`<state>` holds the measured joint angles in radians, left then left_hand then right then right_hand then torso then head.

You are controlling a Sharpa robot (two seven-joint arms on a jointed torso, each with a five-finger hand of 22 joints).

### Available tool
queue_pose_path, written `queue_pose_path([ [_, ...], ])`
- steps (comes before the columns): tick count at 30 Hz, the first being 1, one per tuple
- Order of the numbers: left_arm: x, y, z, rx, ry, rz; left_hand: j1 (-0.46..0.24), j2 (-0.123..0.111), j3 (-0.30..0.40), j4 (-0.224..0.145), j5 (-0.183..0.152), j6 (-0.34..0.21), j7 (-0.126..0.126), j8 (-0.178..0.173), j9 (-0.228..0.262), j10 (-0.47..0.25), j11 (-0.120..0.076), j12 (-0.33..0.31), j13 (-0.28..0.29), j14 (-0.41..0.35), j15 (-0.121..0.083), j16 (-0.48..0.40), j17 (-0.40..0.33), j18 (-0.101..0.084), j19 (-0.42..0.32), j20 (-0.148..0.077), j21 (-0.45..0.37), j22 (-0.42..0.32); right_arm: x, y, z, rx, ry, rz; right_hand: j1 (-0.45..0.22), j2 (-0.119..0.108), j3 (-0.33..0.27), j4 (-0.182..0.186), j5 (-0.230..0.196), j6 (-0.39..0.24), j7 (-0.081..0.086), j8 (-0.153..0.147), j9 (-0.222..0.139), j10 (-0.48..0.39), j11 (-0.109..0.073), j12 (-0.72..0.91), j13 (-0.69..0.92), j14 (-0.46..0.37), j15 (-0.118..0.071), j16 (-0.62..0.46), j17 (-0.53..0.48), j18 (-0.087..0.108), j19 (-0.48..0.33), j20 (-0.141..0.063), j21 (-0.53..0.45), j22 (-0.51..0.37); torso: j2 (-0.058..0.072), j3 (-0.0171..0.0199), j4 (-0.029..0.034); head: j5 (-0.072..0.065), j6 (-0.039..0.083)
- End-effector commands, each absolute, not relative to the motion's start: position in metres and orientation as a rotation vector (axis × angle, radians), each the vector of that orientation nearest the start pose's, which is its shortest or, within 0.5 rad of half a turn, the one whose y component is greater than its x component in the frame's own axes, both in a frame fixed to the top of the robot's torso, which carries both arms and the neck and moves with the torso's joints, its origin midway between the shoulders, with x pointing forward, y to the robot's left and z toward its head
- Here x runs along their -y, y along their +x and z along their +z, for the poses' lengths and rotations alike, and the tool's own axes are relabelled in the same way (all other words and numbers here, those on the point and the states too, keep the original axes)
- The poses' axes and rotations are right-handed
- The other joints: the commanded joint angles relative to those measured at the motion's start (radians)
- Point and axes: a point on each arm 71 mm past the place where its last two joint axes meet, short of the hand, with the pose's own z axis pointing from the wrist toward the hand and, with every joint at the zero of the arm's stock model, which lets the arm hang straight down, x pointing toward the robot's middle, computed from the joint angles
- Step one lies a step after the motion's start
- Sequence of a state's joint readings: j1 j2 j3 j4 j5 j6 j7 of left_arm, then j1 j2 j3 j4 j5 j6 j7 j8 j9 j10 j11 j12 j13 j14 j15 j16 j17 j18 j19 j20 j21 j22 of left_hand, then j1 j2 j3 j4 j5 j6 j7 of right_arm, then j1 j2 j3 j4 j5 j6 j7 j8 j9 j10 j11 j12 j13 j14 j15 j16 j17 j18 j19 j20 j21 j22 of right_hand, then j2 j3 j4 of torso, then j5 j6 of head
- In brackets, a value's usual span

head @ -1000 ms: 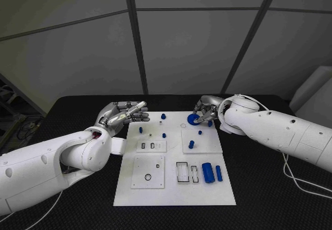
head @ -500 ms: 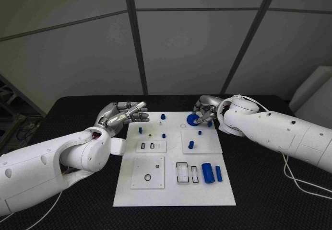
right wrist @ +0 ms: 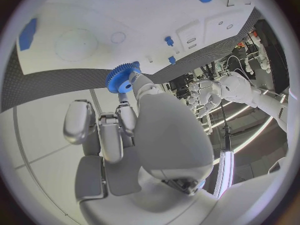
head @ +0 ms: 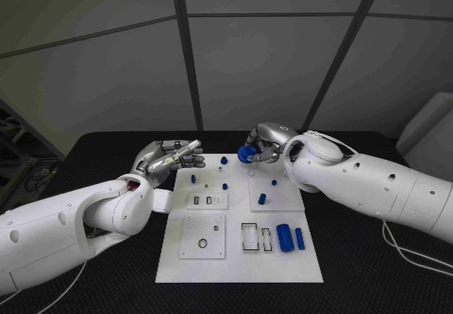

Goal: Assemble the parts on the task board

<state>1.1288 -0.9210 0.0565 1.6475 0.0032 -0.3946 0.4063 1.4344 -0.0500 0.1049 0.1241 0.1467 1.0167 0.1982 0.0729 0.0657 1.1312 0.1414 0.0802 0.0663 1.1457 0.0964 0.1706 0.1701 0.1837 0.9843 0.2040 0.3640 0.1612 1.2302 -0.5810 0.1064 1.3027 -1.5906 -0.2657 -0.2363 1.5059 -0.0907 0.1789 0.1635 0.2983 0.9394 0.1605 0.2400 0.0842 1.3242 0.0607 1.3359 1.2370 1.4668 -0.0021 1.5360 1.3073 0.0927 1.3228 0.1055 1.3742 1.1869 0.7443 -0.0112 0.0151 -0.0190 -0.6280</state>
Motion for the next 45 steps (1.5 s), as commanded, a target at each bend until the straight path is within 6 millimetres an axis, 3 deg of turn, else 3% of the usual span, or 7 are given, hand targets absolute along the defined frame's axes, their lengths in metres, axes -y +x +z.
queue_pose_path([
  [1,-0.216,0.469,-0.165,-1.337,-1.153,-1.568,-0.002,0.003,0.004,-0.002,-0.003,-0.001,0.006,-0.006,-0.001,0.001,0.005,-0.004,0.000,-0.005,0.002,-0.002,0.001,-0.003,0.006,-0.001,0.004,-0.001,0.119,0.540,-0.125,-1.442,-0.213,0.541,-0.006,0.000,0.008,0.000,0.005,0.021,-0.012,0.000,0.000,0.008,0.002,0.004,0.002,0.087,-0.005,0.006,0.185,-0.015,0.008,-0.002,0.007,0.003,0.000,-0.0002,0.0005,0.002,0.000],
  [7,-0.214,0.469,-0.165,-1.338,-1.152,-1.570,-0.002,0.003,0.004,-0.002,-0.003,-0.001,0.006,-0.006,-0.001,0.001,0.005,-0.004,0.000,-0.005,0.002,-0.002,0.001,-0.003,0.006,-0.001,0.004,-0.001,0.094,0.538,-0.136,-1.468,-0.257,0.555,-0.007,-0.002,0.011,-0.001,0.003,0.022,-0.013,-0.001,-0.001,0.006,0.002,0.002,0.000,0.087,-0.005,0.006,0.185,-0.015,0.009,-0.002,0.008,0.004,0.001,-0.0018,0.0028,0.004,0.000],
  [15,-0.215,0.469,-0.165,-1.336,-1.150,-1.567,-0.002,0.005,0.005,-0.003,-0.003,-0.001,0.006,-0.007,-0.001,0.001,0.005,-0.005,0.000,-0.005,0.003,-0.004,0.002,-0.003,0.006,-0.001,0.004,-0.001,0.071,0.536,-0.147,-1.501,-0.303,0.568,-0.007,-0.003,0.012,-0.001,0.003,0.022,-0.012,-0.002,-0.001,0.005,0.002,0.001,-0.002,0.087,-0.005,0.006,0.184,-0.015,0.009,-0.002,0.008,0.004,0.001,-0.0003,0.0002,0.010,-0.003],
  [34,-0.215,0.470,-0.165,-1.334,-1.149,-1.566,-0.002,0.005,0.005,-0.003,-0.003,-0.001,0.006,-0.007,-0.001,0.001,0.005,-0.005,0.000,-0.005,0.003,-0.005,0.002,-0.003,0.006,-0.001,0.003,-0.001,0.056,0.538,-0.161,-1.549,-0.333,0.557,-0.017,-0.009,0.022,0.000,-0.003,0.018,-0.010,-0.013,-0.006,0.000,0.004,-0.004,-0.006,0.087,-0.004,0.006,0.185,-0.015,0.008,-0.002,0.008,0.004,0.001,0.0006,-0.0009,0.017,-0.006],
  [40,-0.215,0.470,-0.165,-1.334,-1.148,-1.565,-0.002,0.005,0.005,-0.003,-0.003,-0.001,0.006,-0.007,-0.001,0.001,0.005,-0.005,0.000,-0.006,0.003,-0.006,0.002,-0.003,0.006,-0.001,0.003,-0.002,0.054,0.540,-0.162,-1.560,-0.338,0.553,-0.028,-0.019,0.034,0.000,-0.007,-0.002,-0.001,-0.035,-0.013,-0.013,0.011,-0.016,-0.018,0.087,0.001,0.006,0.185,-0.015,0.007,0.001,0.007,0.003,0.001,0.0005,-0.0013,0.017,-0.006],
  [45,-0.215,0.470,-0.165,-1.335,-1.148,-1.565,-0.002,0.005,0.005,-0.003,-0.003,-0.001,0.006,-0.007,-0.001,0.001,0.005,-0.005,0.000,-0.006,0.003,-0.006,0.002,-0.003,0.006,-0.001,0.003,-0.002,0.053,0.542,-0.165,-1.583,-0.346,0.544,-0.041,-0.033,0.041,-0.005,-0.028,-0.071,0.012,-0.088,-0.021,-0.038,0.023,-0.037,-0.043,0.088,0.012,0.008,0.189,-0.014,0.003,0.011,0.004,0.000,0.001,0.0002,-0.0006,0.016,-0.007],
])
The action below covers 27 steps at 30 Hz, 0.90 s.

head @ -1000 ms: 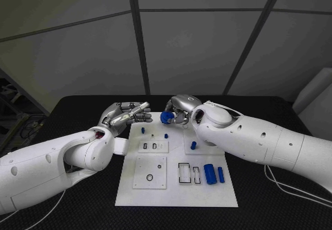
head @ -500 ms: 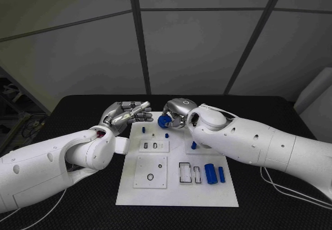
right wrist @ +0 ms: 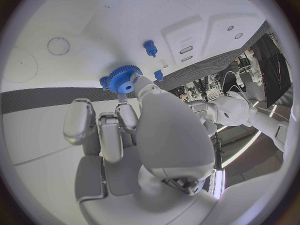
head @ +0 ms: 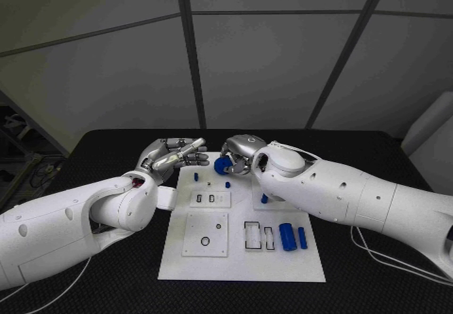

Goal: Assemble the parts on the task board

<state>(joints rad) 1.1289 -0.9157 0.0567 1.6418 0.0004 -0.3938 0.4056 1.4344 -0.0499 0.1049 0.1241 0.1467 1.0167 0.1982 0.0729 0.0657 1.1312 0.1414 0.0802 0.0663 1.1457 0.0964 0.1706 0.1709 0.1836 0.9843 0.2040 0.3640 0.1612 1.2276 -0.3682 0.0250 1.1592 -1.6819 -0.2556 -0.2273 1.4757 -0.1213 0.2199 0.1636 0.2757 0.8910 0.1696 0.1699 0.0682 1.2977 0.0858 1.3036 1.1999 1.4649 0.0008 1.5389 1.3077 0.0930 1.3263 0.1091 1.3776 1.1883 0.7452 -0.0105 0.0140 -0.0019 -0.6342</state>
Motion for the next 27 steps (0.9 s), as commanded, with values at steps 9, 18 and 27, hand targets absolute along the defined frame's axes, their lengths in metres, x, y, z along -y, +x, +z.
queue_pose_path([
  [9,-0.216,0.469,-0.165,-1.336,-1.149,-1.564,-0.002,0.005,0.005,-0.003,-0.003,-0.001,0.006,-0.007,-0.001,0.001,0.005,-0.005,0.000,-0.006,0.003,-0.006,0.001,-0.003,0.005,-0.001,0.003,-0.002,0.049,0.541,-0.167,-1.609,-0.360,0.550,-0.029,-0.011,-0.006,-0.004,-0.010,-0.040,0.002,-0.039,-0.003,-0.020,0.000,-0.011,-0.013,0.090,0.012,0.007,0.193,-0.014,-0.003,0.012,0.000,-0.003,0.000,0.0000,-0.0003,0.000,-0.002],
  [18,-0.216,0.469,-0.165,-1.337,-1.149,-1.564,-0.003,0.005,0.005,-0.004,-0.004,-0.002,0.007,-0.007,-0.001,0.001,0.006,-0.006,0.000,-0.007,0.003,-0.007,0.002,-0.003,0.005,-0.001,0.002,-0.002,0.053,0.542,-0.167,-1.613,-0.346,0.552,-0.058,-0.009,-0.020,0.010,-0.014,-0.057,0.005,-0.063,-0.001,-0.028,0.003,-0.015,-0.019,0.091,0.014,0.009,0.198,-0.014,-0.004,0.014,-0.001,-0.003,0.000,0.0005,-0.0006,0.000,0.000],
  [27,-0.220,0.470,-0.165,-1.335,-1.151,-1.557,-0.003,0.005,0.005,-0.004,-0.004,-0.002,0.007,-0.007,-0.001,0.001,0.006,-0.006,0.000,-0.007,0.003,-0.007,0.002,-0.003,0.005,-0.001,0.002,-0.002,0.086,0.532,-0.150,-1.462,-0.205,0.690,-0.080,-0.002,-0.025,0.022,0.009,-0.033,0.007,-0.061,0.005,-0.012,0.005,0.000,0.000,0.094,0.016,0.013,0.209,-0.015,0.002,0.016,0.004,0.006,-0.002,0.0019,-0.0066,0.001,0.002],
])
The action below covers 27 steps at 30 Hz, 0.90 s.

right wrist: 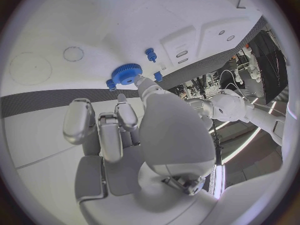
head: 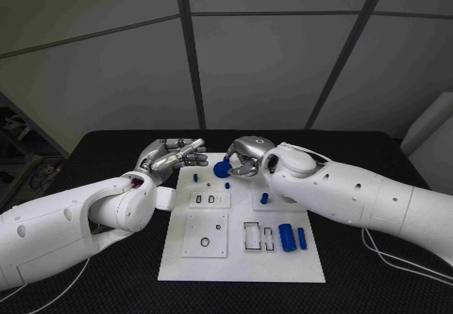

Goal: Assemble the parts on the task board

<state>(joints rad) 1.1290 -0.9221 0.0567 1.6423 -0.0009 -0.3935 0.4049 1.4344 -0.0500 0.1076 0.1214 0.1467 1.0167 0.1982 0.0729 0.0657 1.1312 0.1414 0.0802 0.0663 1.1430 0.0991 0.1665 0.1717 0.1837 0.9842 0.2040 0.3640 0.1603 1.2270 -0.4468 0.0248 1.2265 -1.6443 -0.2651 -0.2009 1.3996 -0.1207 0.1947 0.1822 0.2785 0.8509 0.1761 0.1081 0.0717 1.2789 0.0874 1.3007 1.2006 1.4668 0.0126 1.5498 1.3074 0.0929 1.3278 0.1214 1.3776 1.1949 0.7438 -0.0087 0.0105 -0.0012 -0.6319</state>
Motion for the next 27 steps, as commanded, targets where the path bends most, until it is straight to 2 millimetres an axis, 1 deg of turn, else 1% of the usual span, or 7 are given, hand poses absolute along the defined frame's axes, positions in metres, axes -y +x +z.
queue_pose_path([
  [1,-0.220,0.470,-0.165,-1.335,-1.152,-1.556,-0.003,0.005,0.002,-0.001,-0.004,-0.002,0.007,-0.007,-0.001,0.001,0.006,-0.006,0.000,-0.005,0.001,-0.003,0.001,-0.003,0.005,-0.001,0.002,-0.001,0.094,0.530,-0.149,-1.455,-0.184,0.708,-0.002,-0.002,0.001,0.002,0.007,0.009,0.001,0.000,0.002,0.005,0.003,0.002,-0.002,0.091,0.004,0.001,0.207,-0.015,-0.001,0.004,0.003,-0.003,-0.001,0.0001,-0.0036,-0.001,0.001],
  [5,-0.223,0.470,-0.165,-1.332,-1.153,-1.549,-0.003,0.005,0.002,-0.001,-0.004,-0.002,0.007,-0.007,-0.001,0.001,0.006,-0.006,0.000,-0.005,0.001,-0.003,0.001,-0.003,0.005,-0.001,0.002,-0.001,0.130,0.527,-0.147,-1.489,-0.088,0.738,0.001,-0.002,0.002,-0.001,0.012,0.018,0.000,0.002,0.003,0.004,0.002,0.001,-0.003,0.089,0.004,-0.002,0.199,-0.013,-0.006,0.004,-0.001,-0.010,-0.003,0.0022,-0.0082,-0.002,0.002],
  [9,-0.225,0.471,-0.166,-1.330,-1.154,-1.545,-0.003,0.005,0.002,-0.002,-0.004,-0.002,0.007,-0.007,-0.001,0.000,0.006,-0.006,0.000,-0.005,0.001,-0.004,0.001,-0.003,0.005,-0.001,0.002,-0.001,0.179,0.530,-0.150,-1.568,0.008,0.725,0.009,-0.007,0.002,-0.010,0.012,0.025,-0.003,0.002,0.004,-0.005,0.000,-0.007,-0.012,0.087,0.003,-0.006,0.189,-0.010,-0.015,0.004,-0.008,-0.023,-0.005,0.0037,-0.0130,-0.009,0.004],
  [13,-0.225,0.472,-0.166,-1.330,-1.154,-1.545,-0.003,0.004,0.002,-0.002,-0.004,-0.002,0.007,-0.007,-0.001,0.000,0.006,-0.006,0.000,-0.005,0.001,-0.004,0.001,-0.003,0.005,-0.001,0.002,-0.001,0.215,0.532,-0.151,-1.602,0.049,0.710,0.018,-0.016,-0.001,-0.018,0.017,0.027,-0.005,-0.001,0.003,-0.006,-0.001,-0.008,-0.012,0.087,0.001,-0.006,0.190,-0.010,-0.018,0.003,-0.011,-0.026,-0.004,0.0049,-0.0136,-0.019,0.007],
  [20,-0.224,0.473,-0.167,-1.330,-1.154,-1.546,-0.003,0.004,0.002,-0.002,-0.004,-0.002,0.007,-0.007,-0.001,0.000,0.006,-0.006,0.000,-0.005,0.001,-0.004,0.001,-0.003,0.005,-0.001,0.002,-0.001,0.243,0.534,-0.153,-1.616,0.076,0.701,0.021,-0.020,-0.006,-0.021,0.026,0.023,-0.005,-0.006,0.002,-0.007,-0.002,-0.009,-0.013,0.088,0.001,-0.005,0.194,-0.010,-0.018,0.002,-0.011,-0.025,-0.001,0.0074,-0.0109,-0.029,0.009],
  [24,-0.223,0.474,-0.167,-1.330,-1.155,-1.546,-0.003,0.004,0.002,-0.002,-0.004,-0.002,0.007,-0.007,-0.001,0.000,0.006,-0.006,0.000,-0.005,0.001,-0.004,0.001,-0.003,0.005,-0.001,0.002,-0.001,0.252,0.536,-0.155,-1.626,0.085,0.688,0.022,-0.022,-0.008,-0.022,0.028,0.020,-0.005,-0.008,0.001,-0.007,-0.002,-0.009,-0.014,0.088,0.001,-0.004,0.195,-0.010,-0.018,0.002,-0.011,-0.025,-0.003,0.0036,-0.0092,-0.032,0.007],
  [27,-0.223,0.474,-0.167,-1.331,-1.151,-1.544,-0.003,0.004,0.002,-0.002,-0.004,-0.002,0.007,-0.007,-0.001,0.000,0.006,-0.006,0.000,-0.005,0.001,-0.004,0.001,-0.003,0.005,-0.001,0.002,-0.001,0.257,0.538,-0.157,-1.634,0.087,0.681,0.022,-0.022,-0.009,-0.022,0.029,0.020,-0.005,-0.009,0.001,-0.008,-0.001,-0.010,-0.014,0.088,0.001,-0.004,0.195,-0.010,-0.018,0.002,-0.011,-0.026,-0.003,0.0035,-0.0080,-0.033,0.004],
])
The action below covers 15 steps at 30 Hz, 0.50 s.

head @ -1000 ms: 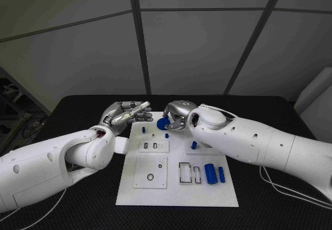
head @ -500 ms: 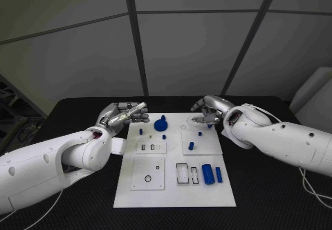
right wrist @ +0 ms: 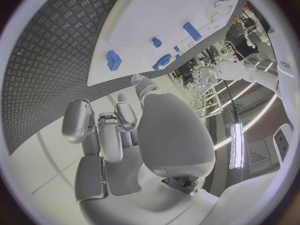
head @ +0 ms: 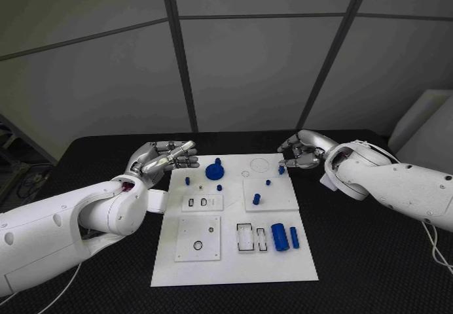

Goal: Assemble the parts on the task board

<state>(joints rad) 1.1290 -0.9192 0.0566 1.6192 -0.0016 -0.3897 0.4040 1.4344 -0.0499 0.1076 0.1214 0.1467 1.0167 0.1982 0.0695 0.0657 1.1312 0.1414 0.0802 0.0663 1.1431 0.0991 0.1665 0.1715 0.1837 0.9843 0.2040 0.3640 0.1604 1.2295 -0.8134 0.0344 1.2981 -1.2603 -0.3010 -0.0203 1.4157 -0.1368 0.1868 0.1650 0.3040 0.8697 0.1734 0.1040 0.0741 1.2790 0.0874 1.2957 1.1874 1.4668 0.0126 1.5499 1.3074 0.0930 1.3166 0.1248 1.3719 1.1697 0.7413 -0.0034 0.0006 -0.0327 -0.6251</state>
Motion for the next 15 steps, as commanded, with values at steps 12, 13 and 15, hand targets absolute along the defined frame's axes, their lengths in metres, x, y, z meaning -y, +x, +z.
queue_pose_path([
  [12,-0.2255,0.4754,-0.1678,-1.329,-1.148,-1.537,-0.003,0.004,0.002,-0.002,-0.004,-0.002,0.007,-0.004,-0.001,0.000,0.006,-0.006,0.000,-0.005,0.001,-0.004,0.001,-0.003,0.005,-0.001,0.002,-0.001,0.2670,0.5380,-0.1606,-1.675,0.076,0.678,0.006,-0.007,-0.006,-0.006,0.012,0.005,-0.001,-0.004,-0.001,-0.003,0.000,0.000,0.006,0.089,0.001,-0.003,0.199,-0.011,-0.005,-0.002,-0.004,0.002,-0.001,-0.0025,-0.0005,0.002,-0.008],
  [13,-0.2254,0.4754,-0.1678,-1.329,-1.147,-1.537,-0.003,0.004,0.002,-0.002,-0.004,-0.002,0.007,-0.004,-0.001,0.000,0.006,-0.006,0.000,-0.005,0.001,-0.004,0.001,-0.003,0.005,-0.001,0.002,-0.001,0.2675,0.5381,-0.1611,-1.680,0.075,0.677,0.006,-0.007,-0.006,-0.006,0.013,0.006,0.000,-0.004,-0.001,-0.003,0.000,0.001,0.006,0.089,0.001,-0.003,0.199,-0.011,-0.005,-0.002,-0.004,0.002,0.000,-0.0024,-0.0002,0.002,-0.008],
  [15,-0.2255,0.4755,-0.1679,-1.329,-1.147,-1.536,-0.003,0.004,0.002,-0.002,-0.004,-0.002,0.007,-0.004,-0.001,0.000,0.006,-0.006,0.000,-0.005,0.001,-0.004,0.001,-0.003,0.005,-0.001,0.002,-0.001,0.2682,0.5386,-0.1623,-1.690,0.076,0.674,0.006,-0.008,-0.008,-0.006,0.016,0.008,0.000,-0.004,0.000,-0.002,0.000,0.001,0.007,0.089,0.002,-0.003,0.199,-0.011,-0.004,-0.002,-0.004,0.004,-0.001,-0.0022,0.0003,0.002,-0.009],
])
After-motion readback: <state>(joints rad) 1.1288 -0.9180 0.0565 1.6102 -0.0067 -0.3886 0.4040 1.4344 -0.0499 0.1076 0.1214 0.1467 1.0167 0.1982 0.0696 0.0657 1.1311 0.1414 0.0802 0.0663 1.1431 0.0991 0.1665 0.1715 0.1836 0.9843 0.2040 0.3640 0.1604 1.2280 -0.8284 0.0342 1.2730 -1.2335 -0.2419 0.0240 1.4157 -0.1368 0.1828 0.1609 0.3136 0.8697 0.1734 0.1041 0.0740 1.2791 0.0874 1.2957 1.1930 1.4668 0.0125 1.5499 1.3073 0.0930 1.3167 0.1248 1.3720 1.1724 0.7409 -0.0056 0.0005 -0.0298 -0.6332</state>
